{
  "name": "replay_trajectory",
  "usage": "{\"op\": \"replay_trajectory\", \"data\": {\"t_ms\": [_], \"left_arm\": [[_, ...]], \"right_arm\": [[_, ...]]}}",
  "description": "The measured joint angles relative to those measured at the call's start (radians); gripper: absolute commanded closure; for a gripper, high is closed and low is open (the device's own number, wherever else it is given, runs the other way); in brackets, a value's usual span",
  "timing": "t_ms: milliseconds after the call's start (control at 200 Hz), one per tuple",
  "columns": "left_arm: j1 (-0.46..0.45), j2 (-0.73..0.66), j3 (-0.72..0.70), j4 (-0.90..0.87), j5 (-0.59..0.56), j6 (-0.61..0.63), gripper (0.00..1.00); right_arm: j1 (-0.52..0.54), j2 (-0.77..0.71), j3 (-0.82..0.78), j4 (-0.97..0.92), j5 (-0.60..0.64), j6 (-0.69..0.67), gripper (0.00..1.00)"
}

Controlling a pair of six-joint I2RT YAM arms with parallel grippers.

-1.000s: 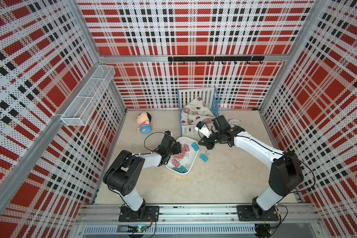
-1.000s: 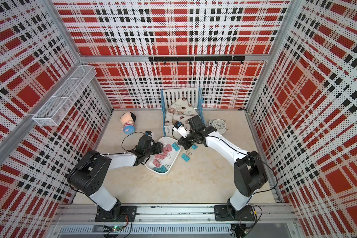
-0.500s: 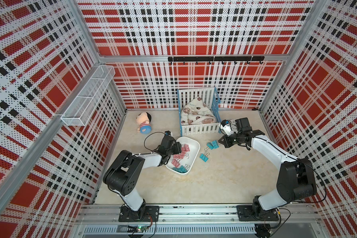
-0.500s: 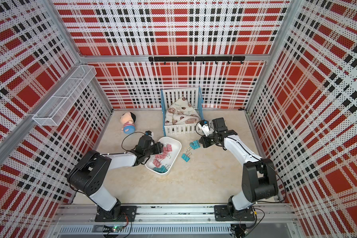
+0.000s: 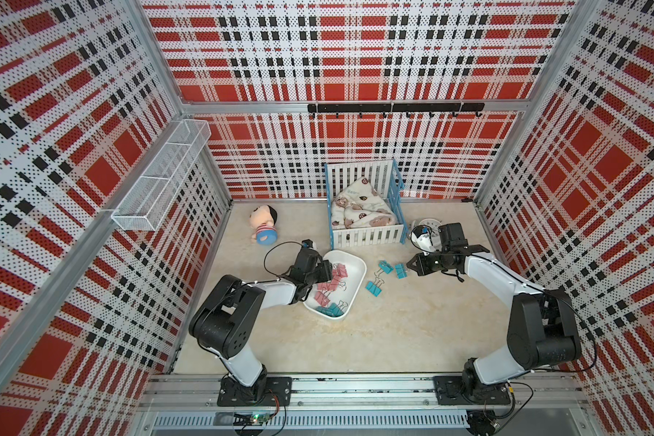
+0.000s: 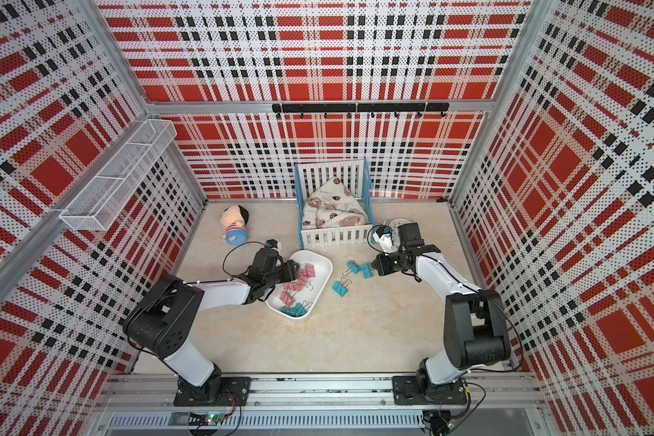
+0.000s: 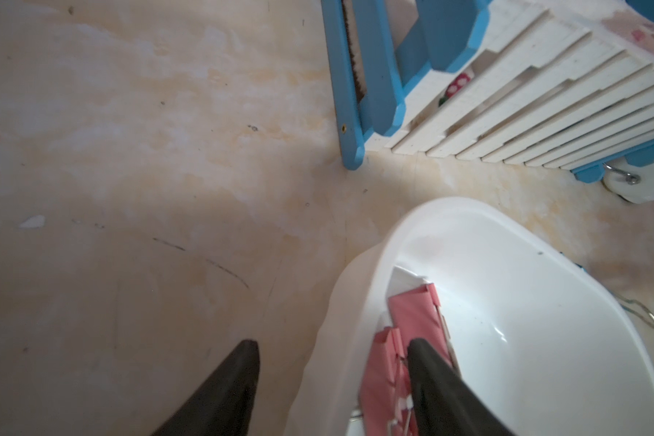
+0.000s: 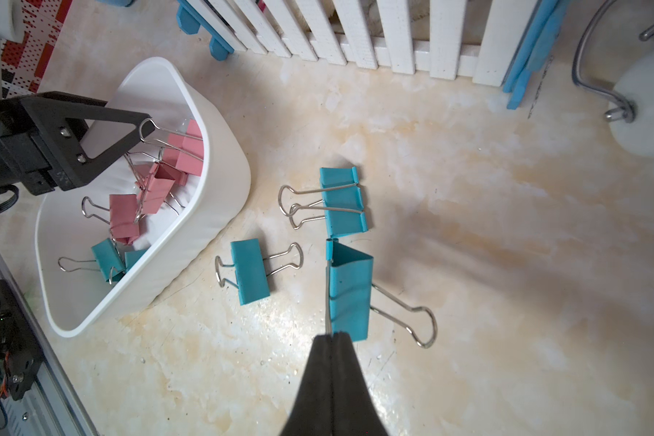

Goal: Take out the binder clips from the storage box
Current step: Place the binder clip at the center of the board.

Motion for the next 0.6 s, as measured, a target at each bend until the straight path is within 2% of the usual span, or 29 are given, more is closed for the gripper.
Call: {"op": "replay_trajectory", "data": {"t_ms": [396,601], "left_arm": [[-0.005,0.006,0.005,0.003,0.0,0.0,0.32],[-0.005,0.013,0.013,0.003,0.0,0.0,0.32]], "right_arm": [[-0.032,0.088,-0.005,0.057,-0.032,0.037,0.96],[-0.034,0.125,-0.015,0.089,-0.044,0.053,0.9]]}}
